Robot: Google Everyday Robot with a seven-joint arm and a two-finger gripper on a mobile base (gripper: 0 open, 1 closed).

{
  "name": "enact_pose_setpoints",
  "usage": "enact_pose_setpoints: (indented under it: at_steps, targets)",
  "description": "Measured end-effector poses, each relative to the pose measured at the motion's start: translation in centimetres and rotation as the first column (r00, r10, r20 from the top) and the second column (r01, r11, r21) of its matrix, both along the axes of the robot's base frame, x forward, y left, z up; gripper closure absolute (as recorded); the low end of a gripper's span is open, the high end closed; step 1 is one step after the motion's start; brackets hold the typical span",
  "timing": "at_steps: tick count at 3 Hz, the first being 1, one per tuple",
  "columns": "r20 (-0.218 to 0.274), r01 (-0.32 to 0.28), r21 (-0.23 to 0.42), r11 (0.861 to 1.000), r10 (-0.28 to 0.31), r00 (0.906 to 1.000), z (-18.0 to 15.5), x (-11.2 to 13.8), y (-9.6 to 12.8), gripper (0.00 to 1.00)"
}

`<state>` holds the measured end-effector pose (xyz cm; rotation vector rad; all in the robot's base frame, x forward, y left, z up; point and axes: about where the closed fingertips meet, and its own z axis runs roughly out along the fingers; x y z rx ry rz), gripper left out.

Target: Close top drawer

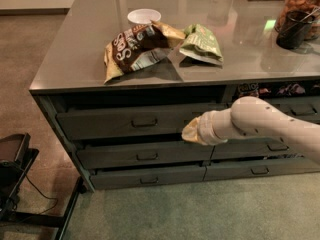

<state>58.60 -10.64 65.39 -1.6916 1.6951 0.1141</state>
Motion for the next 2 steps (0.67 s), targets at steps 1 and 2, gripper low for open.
enact_pose_setpoints:
  at_steps: [1, 2]
  targets:
    - [-0.135, -0.006, 0.032, 0.999, 0.010, 0.9908, 3.1, -7.4, -0.4, 1.00]
    - [-0.162, -0.019, 0.032, 0.999, 0.024, 0.9864, 3.3, -8.6, -0.5, 0.81]
